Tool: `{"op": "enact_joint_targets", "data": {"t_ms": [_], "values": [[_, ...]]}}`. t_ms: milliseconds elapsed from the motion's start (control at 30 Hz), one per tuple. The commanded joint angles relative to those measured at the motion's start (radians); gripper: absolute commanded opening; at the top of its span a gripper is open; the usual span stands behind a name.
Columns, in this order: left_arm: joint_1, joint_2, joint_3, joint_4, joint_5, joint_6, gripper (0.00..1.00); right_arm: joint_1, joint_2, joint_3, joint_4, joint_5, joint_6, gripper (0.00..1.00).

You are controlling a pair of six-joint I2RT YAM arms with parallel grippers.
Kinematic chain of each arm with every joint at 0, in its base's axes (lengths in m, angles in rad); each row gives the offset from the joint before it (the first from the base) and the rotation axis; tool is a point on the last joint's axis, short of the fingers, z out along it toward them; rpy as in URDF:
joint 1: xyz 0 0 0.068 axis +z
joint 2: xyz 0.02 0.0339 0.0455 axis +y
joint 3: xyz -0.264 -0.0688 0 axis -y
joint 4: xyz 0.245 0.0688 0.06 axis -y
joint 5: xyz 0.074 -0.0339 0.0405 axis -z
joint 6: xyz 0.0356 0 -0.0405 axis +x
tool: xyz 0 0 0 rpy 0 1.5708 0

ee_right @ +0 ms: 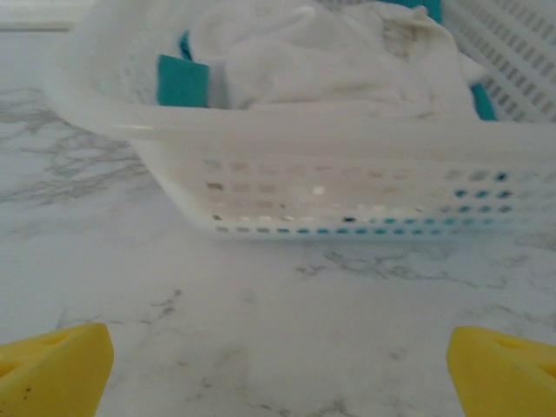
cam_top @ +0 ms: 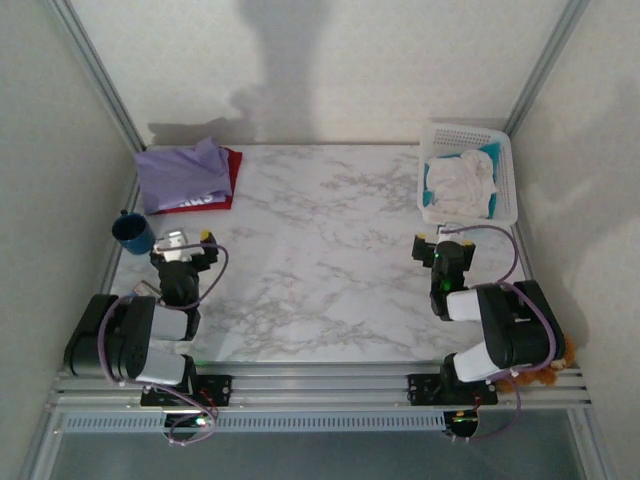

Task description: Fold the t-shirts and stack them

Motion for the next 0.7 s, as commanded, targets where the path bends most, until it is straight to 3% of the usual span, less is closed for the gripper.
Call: {"op": "enact_joint_targets", "data": {"t_ms": [0, 67, 200, 667], "values": [[0.006, 0.083, 0.021, 0.153, 0.061, 0.011, 0.99, -0.002, 0.020, 0.017, 0.046, -0.102, -0.046, 0.99], [0.025, 0.074, 0.117, -0.041, 0.072, -0.009, 1.00, -0.014, 0.030, 0.045, 0.007, -0.150, -0.055, 0.99], [0.045, 0.074, 0.115, -0.039, 0.076, -0.033, 1.00, -0.094, 0.028, 0.118, -0.131, -0.271, 0.001, 0.99], [0.042, 0.074, 0.114, -0.039, 0.072, -0.030, 1.00, -0.093, 0.029, 0.121, -0.137, -0.272, -0.002, 0.99]]}}
